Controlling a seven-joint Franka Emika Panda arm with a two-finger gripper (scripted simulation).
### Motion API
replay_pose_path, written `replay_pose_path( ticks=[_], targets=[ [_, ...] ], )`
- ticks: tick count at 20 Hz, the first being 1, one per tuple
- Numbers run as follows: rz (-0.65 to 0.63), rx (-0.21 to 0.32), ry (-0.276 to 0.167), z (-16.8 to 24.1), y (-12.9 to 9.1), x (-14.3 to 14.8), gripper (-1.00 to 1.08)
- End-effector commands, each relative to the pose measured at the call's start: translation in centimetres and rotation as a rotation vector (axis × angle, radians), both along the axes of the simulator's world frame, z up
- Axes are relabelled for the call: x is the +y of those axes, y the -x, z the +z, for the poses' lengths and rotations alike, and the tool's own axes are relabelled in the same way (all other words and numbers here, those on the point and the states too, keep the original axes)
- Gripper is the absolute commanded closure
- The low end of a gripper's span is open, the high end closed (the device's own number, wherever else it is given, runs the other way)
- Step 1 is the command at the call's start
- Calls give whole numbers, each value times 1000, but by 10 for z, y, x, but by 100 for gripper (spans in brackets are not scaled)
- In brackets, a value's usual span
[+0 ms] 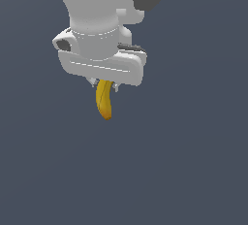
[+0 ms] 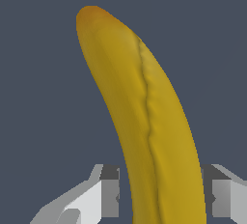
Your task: Pick up the object and move it to a goal position.
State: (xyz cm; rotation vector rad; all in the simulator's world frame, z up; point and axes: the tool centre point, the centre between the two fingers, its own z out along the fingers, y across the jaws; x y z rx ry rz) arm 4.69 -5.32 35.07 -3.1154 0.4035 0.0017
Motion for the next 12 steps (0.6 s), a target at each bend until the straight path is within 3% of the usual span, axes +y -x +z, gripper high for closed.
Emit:
replay_pose_path(
  ticks=[1,12],
  targets=[
    [1,-1,0,23,-1,-9,108],
    [2,-1,0,73,-6,-31,108]
  ],
)
